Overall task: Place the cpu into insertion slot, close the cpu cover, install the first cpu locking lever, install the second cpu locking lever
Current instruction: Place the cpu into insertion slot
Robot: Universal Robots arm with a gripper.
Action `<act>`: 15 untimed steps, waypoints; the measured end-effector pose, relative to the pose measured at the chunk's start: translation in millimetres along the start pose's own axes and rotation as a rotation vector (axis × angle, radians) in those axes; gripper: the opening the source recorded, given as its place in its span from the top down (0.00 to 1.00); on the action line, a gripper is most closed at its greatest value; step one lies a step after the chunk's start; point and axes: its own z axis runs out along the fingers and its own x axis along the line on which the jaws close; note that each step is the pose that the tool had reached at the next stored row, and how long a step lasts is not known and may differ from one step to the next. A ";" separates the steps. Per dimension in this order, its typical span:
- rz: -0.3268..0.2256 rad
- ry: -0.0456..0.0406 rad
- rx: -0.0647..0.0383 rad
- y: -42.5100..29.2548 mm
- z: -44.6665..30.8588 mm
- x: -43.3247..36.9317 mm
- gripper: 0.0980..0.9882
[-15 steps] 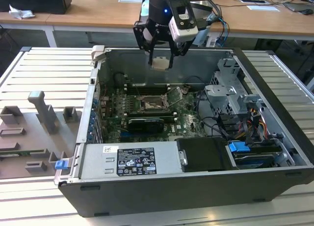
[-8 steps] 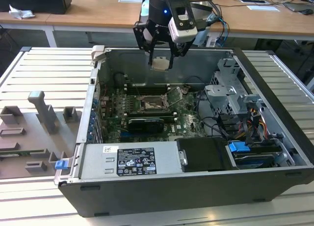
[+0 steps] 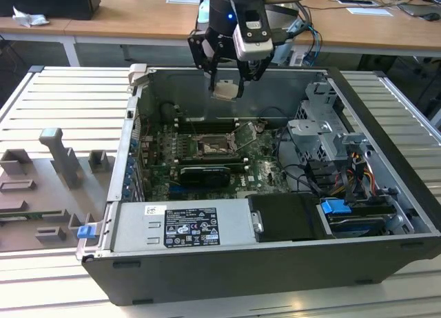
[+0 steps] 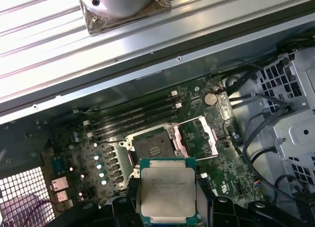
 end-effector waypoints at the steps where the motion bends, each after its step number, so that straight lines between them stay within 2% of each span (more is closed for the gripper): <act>1: 0.013 -0.0011 0.000 0.0 0.0 0.0 0.51; 15: 0.142 -0.0123 -0.003 -0.1 0.6 0.0 0.51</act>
